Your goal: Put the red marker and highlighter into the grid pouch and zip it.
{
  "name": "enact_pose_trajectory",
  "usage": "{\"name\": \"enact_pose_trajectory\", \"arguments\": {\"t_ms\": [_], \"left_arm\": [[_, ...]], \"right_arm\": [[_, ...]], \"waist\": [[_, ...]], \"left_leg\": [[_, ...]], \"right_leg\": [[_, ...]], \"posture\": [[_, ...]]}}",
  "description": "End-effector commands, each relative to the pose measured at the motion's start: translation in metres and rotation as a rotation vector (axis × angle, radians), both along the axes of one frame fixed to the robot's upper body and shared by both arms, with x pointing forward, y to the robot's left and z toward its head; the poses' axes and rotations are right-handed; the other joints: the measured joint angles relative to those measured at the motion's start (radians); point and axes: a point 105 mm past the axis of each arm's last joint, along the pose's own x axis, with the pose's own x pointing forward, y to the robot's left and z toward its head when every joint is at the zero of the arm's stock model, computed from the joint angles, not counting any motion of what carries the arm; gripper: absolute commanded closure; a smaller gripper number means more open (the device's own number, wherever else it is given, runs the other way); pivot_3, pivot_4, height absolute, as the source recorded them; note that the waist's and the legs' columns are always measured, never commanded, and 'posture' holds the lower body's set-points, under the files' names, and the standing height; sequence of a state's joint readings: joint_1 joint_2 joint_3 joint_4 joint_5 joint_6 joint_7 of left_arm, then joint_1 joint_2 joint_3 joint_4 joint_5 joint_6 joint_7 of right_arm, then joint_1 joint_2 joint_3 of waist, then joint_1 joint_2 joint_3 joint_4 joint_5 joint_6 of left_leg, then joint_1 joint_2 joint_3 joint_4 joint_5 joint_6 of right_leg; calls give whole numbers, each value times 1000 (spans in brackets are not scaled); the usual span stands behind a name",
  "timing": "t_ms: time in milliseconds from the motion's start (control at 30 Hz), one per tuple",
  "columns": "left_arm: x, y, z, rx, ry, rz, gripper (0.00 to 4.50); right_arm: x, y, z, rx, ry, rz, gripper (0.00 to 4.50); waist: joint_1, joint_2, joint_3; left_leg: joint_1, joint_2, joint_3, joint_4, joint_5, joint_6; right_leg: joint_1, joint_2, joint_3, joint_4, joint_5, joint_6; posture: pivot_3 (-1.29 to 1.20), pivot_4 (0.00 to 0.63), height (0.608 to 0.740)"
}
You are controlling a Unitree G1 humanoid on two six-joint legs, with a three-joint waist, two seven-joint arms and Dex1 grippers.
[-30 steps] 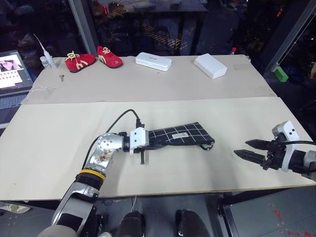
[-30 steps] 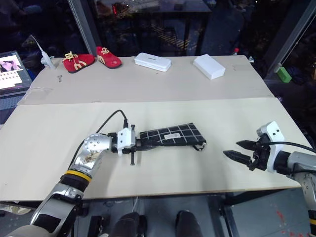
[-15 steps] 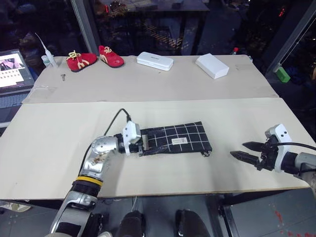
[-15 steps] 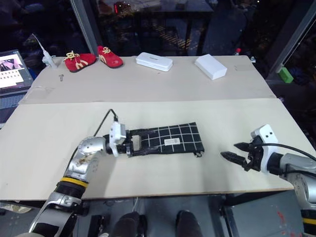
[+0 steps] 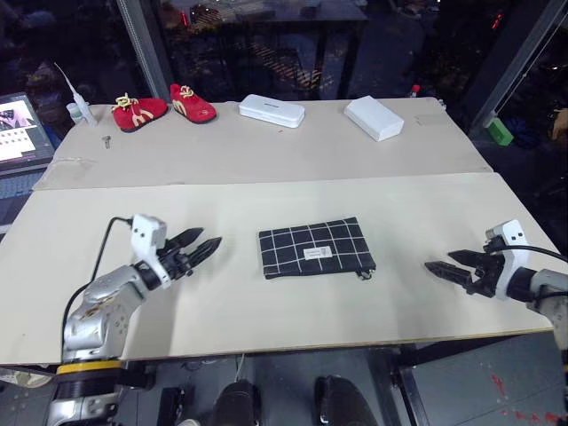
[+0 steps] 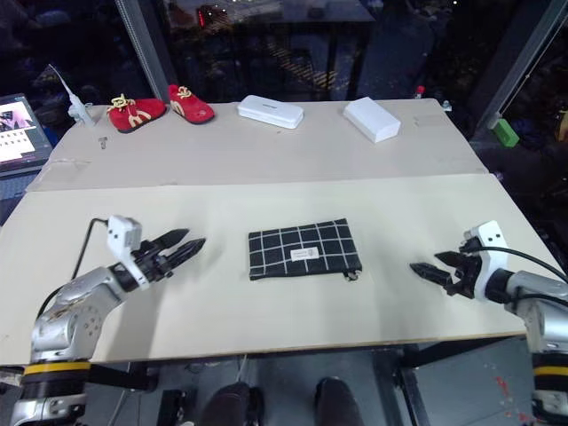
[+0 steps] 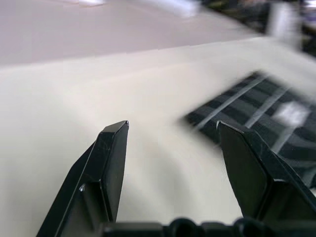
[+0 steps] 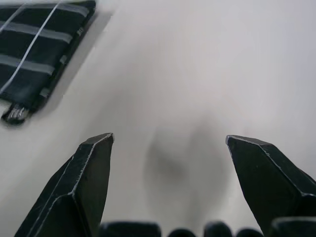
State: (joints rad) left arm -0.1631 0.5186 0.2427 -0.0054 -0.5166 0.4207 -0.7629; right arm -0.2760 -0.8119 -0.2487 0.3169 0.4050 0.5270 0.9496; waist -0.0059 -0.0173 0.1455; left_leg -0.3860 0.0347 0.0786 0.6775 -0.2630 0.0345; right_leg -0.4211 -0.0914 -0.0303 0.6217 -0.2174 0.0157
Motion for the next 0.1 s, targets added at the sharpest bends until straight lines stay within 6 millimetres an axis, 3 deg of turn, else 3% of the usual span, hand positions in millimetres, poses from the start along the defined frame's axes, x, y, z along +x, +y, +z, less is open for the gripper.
{"name": "enact_pose_trajectory", "arguments": {"t_ms": [33,100], "left_arm": [[-2,6,13,3,-56,18,1407],[-4,13,12,-30,-56,49,1407]], "right_arm": [[6,-1,7,-17,-41,8,460],[8,4,1,-18,-27,20,460]], "waist": [[4,0,0],[6,0,0]], "left_leg": [[0,0,0,0,0,0],[0,0,1,0,0,0]], "right_leg": [[0,0,1,0,0,0],[0,0,3,0,0,0]], "posture": [[0,150,740],[0,150,740]]}}
